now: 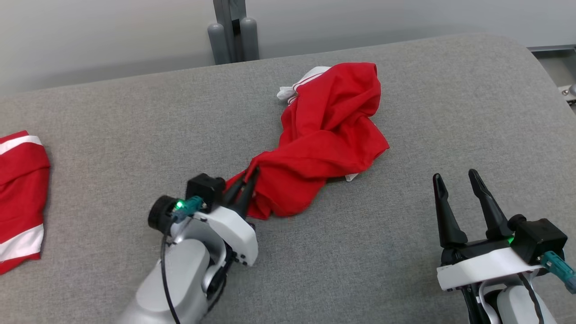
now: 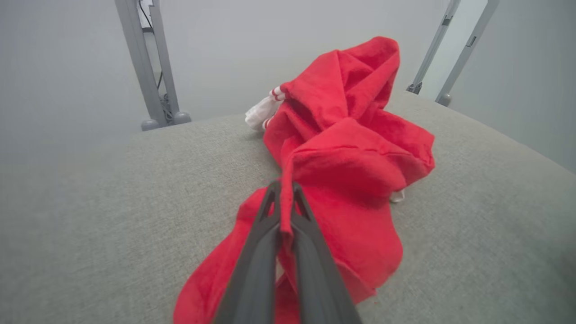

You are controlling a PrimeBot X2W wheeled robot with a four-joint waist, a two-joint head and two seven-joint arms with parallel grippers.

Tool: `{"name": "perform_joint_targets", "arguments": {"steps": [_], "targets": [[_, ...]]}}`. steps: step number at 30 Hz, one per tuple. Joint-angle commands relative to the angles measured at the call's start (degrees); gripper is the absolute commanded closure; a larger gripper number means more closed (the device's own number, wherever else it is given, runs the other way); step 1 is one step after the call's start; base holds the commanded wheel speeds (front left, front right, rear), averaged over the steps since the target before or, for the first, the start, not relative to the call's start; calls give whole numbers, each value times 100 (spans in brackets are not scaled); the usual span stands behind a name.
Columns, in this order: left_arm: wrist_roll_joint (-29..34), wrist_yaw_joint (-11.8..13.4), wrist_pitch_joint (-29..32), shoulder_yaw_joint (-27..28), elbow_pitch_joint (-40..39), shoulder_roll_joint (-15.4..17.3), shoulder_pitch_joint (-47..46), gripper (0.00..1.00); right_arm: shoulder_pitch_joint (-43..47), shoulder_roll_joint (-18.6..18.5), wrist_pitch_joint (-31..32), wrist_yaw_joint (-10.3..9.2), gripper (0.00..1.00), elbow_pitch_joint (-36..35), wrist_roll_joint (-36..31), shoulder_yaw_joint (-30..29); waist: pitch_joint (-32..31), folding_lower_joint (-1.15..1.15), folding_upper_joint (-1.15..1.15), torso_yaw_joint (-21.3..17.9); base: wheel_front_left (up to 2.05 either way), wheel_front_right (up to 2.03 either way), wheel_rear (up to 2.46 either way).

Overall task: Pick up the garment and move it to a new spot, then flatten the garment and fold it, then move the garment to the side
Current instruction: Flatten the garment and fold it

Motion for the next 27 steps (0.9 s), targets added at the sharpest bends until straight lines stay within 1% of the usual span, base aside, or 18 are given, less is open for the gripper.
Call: {"name": "perform_joint_targets", "arguments": {"steps": [1, 4, 7, 11, 13, 15, 18, 22, 27], "targets": [[15, 64, -71, 68, -29, 97, -164, 100, -47, -13, -8, 3, 0, 29, 4, 9, -28, 0, 0, 13, 0, 0, 0], [143, 238, -193, 195, -178, 218, -309, 100, -61, -12, -8, 3, 0, 61, 32, 54, -100, 0, 0, 2, 0, 0, 0], [369, 492, -262, 353, -474, 392, -510, 100, -59, -15, -8, 3, 0, 85, 92, 128, -179, 0, 0, -30, 0, 0, 0], [884, 882, -272, 714, -1524, 607, -606, 100, -73, -15, -8, 3, 0, 69, 165, 155, -245, 0, 0, -62, 0, 0, 0], [1208, 1005, -268, 797, -2019, 710, -489, 100, -81, -13, -8, 3, 0, 63, 196, 149, -269, 0, 0, -61, 0, 0, 0], [1487, 1053, -269, 783, -2367, 807, -356, 100, -77, -15, -8, 3, 0, 69, 224, 134, -292, 0, 0, -47, 0, 0, 0], [1784, 987, -269, 626, -2484, 946, -78, 100, -46, -13, -8, 3, 0, 74, 251, 139, -325, 0, 0, 5, 0, 0, 0], [1979, 877, -271, 375, -2277, 1069, 343, 100, 22, -14, -8, 3, 0, 85, 259, 137, -362, 0, 0, 117, 0, 0, 0], [2094, 795, -271, 118, -1785, 1192, 815, 100, 84, -16, -8, 3, 0, 106, 232, 93, -425, 0, 0, 283, 0, 0, 0]]}}
